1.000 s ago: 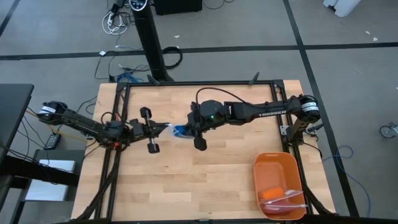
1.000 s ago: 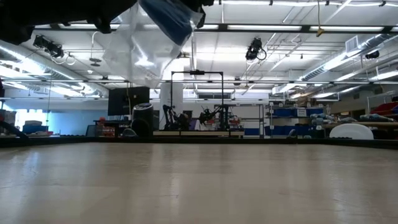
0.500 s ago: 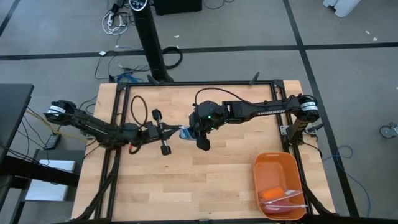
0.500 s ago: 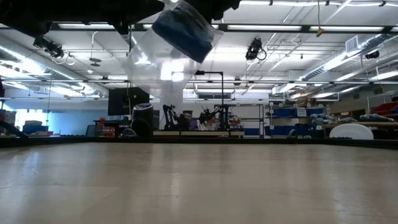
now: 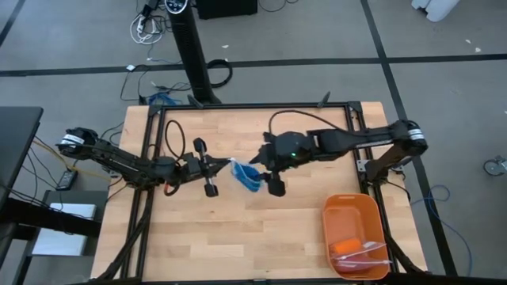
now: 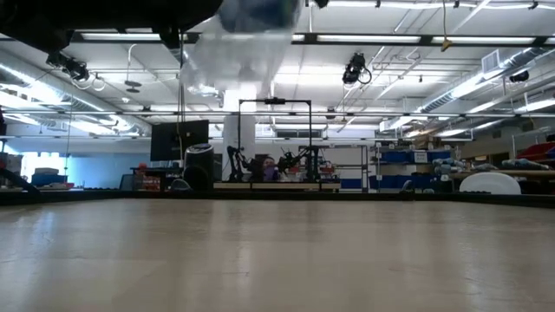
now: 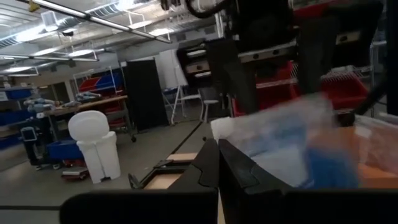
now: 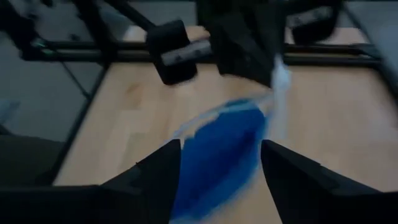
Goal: Roll bandage
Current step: Put the blue bandage into the transparent zip lock bag
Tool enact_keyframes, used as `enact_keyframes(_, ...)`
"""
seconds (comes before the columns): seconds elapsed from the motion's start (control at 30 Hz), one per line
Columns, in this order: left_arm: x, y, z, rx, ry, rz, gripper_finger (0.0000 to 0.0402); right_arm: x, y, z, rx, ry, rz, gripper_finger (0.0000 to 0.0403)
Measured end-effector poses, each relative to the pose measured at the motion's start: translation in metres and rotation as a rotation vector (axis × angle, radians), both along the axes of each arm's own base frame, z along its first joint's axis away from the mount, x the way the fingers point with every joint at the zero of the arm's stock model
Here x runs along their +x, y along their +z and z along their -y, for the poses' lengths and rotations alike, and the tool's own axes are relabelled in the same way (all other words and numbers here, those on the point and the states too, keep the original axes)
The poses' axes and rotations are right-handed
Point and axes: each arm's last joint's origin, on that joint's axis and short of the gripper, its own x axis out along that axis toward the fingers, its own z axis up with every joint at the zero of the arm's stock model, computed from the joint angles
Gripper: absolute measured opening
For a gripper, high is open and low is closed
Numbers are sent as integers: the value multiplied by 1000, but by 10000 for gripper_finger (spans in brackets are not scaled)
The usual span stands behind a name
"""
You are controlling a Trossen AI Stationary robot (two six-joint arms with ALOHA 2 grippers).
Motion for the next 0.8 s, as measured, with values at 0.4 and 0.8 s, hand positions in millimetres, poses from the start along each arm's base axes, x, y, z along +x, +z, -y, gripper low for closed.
enact_keyframes(0.4,-2,5,0,11,-11,57,1,-54,-14,-21,-66,-143,-58,227)
enact_keyframes(0.8,-14,-3,-2,-35,-37,149,1,-82,-97,-20,-29,-309,361,225)
